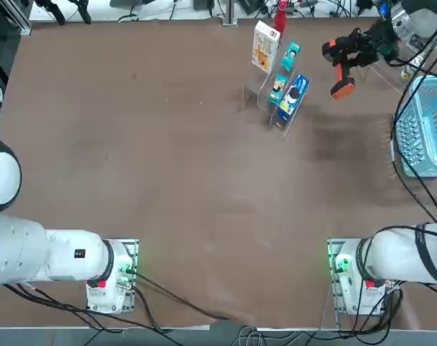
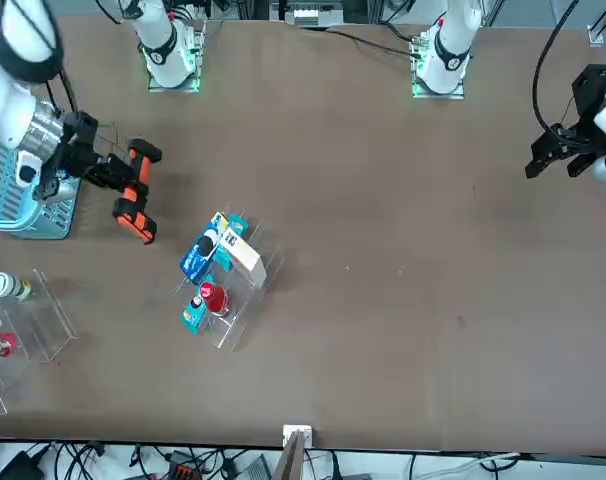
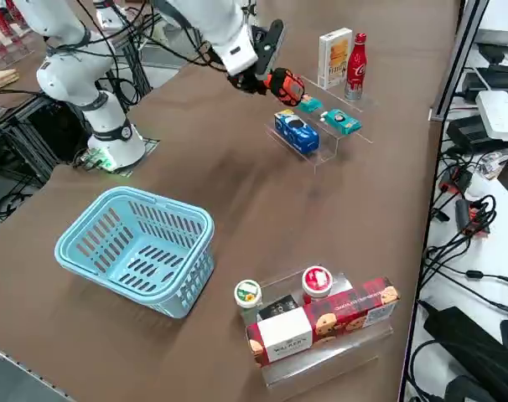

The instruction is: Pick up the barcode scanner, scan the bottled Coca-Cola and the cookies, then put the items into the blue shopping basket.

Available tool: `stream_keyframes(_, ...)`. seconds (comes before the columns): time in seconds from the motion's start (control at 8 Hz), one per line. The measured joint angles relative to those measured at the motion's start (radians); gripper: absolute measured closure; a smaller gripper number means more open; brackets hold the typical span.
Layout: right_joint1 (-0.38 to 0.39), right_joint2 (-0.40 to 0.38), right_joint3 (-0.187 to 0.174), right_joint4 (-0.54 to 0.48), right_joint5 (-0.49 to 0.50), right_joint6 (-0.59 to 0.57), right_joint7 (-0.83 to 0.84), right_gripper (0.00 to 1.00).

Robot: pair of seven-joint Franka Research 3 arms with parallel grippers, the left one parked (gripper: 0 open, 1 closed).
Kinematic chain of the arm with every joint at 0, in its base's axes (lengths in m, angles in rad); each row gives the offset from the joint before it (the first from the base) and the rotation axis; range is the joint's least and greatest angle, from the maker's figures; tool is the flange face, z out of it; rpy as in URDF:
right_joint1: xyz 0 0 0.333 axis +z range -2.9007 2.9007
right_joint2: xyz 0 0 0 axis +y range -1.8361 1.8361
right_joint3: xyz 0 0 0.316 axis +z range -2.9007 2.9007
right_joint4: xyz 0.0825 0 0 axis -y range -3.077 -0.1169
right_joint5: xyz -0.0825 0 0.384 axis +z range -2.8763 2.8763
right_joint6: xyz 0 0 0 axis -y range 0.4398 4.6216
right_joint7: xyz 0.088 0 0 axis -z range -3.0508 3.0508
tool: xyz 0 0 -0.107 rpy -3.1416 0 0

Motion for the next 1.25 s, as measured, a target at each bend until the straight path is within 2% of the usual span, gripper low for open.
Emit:
stream_keyframes(0.5,-0.022,0.098,-0.005,-0.039,0.364,-0.072,-0.358,0.56)
stream_keyframes(0.88,-0.022,0.186,-0.005,-0.055,0.573,-0.108,-0.447,0.56)
stream_keyframes(1.12,-0.019,0.283,-0.003,-0.054,0.759,-0.170,-0.551,0.56)
stream_keyframes(1.25,-0.019,0.328,-0.002,-0.052,0.792,-0.177,-0.585,0.56)
